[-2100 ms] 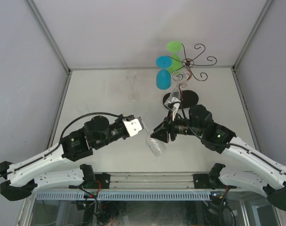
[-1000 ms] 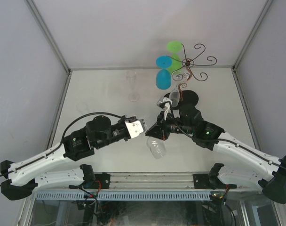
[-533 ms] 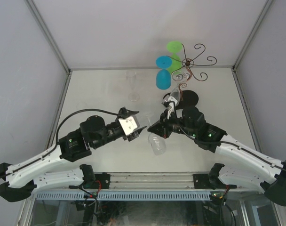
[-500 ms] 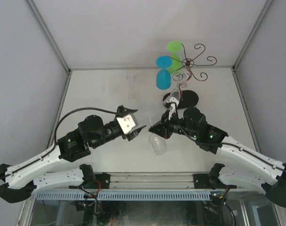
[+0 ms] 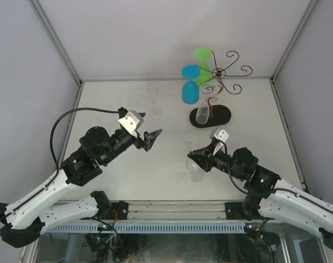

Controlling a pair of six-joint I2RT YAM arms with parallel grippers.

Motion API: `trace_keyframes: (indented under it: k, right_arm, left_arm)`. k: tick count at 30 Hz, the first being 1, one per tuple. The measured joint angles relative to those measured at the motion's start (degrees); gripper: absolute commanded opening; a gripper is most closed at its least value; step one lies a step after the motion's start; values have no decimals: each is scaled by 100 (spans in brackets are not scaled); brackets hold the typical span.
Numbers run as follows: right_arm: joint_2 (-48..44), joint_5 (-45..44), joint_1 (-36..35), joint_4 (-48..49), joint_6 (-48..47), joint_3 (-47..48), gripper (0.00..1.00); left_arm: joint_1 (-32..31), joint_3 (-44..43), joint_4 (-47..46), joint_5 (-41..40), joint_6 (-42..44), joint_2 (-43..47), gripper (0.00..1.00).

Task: Place the wine glass upside down on the wine glass rack
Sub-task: Turn the wine glass upside down at the wine rack.

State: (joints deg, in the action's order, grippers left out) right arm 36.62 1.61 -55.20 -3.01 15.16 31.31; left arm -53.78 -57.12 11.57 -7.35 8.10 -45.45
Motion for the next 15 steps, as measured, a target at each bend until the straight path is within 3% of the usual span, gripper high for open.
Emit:
trace_keyframes:
  k: [10, 15]
  right_arm:
    - [-1644, -1547, -37, 968, -1097, -1381, 0]
    - [-2229, -2396, 146, 1397, -1797, -1563, 0]
  left_arm:
    - [83, 0, -17, -286, -50, -289, 83]
    - [83, 0, -9, -304, -48, -295, 83]
